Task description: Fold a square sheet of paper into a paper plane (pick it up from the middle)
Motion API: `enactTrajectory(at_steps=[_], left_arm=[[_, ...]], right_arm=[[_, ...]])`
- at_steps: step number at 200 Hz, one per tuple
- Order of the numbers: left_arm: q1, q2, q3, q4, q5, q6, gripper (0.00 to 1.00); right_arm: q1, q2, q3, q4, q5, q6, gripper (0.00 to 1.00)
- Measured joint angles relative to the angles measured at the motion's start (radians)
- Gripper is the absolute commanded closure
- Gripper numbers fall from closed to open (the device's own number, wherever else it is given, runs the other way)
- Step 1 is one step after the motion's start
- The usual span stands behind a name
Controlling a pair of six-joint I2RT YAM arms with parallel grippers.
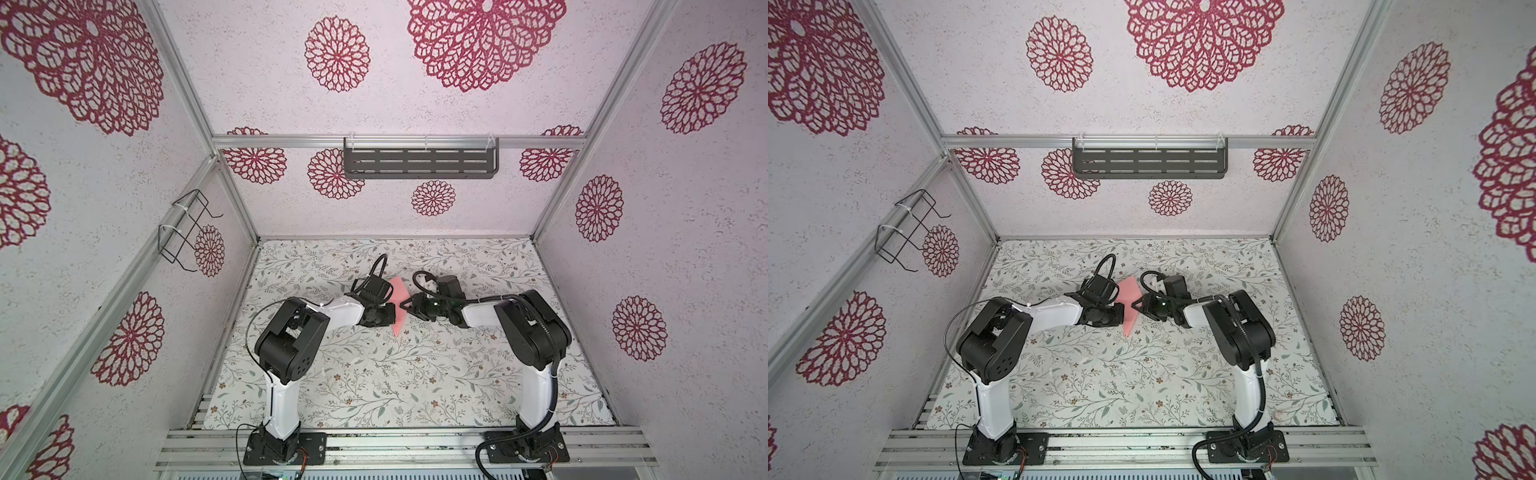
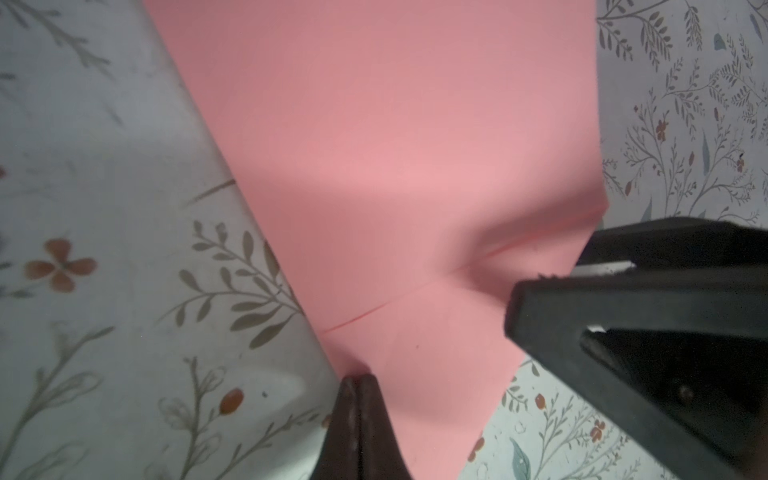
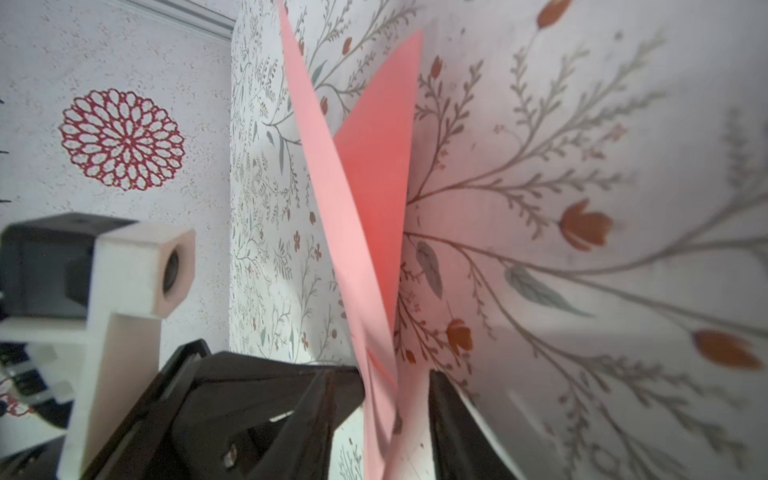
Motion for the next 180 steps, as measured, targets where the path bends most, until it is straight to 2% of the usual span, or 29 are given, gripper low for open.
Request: enactTrajectory(at_steps=[22,48,93,137,180], left_arm=[[0.000,0.000,0.001,-0.003,0.000,0.010,0.93],[0.000,-0.005,0.002,-0.008,0.006,0.028,0.87],[-0.002,-0.087,-0.033,0.009,0.024,0.044,0.72],[-0.008,-0.219,-0.138,0.109,0.027,0.050,0.67],[-0.037,-0.302,-0.265,0.239,0.024,0.077,0.54]], right_arm=[[-0.004,0.012,0.022,-0.013,-0.006,-0.024,0.85],[-0.007,0.012,0.005,0.010,-0.005,-0.006,0.91],[0.002,-0.015,-0.106,0.077,0.065,0.079,0.93],[0.053,-0.121,-0.159,0.084,0.207,0.163,0.93],[0.111,-0.163,-0.176,0.082,0.346,0.244,0.93]])
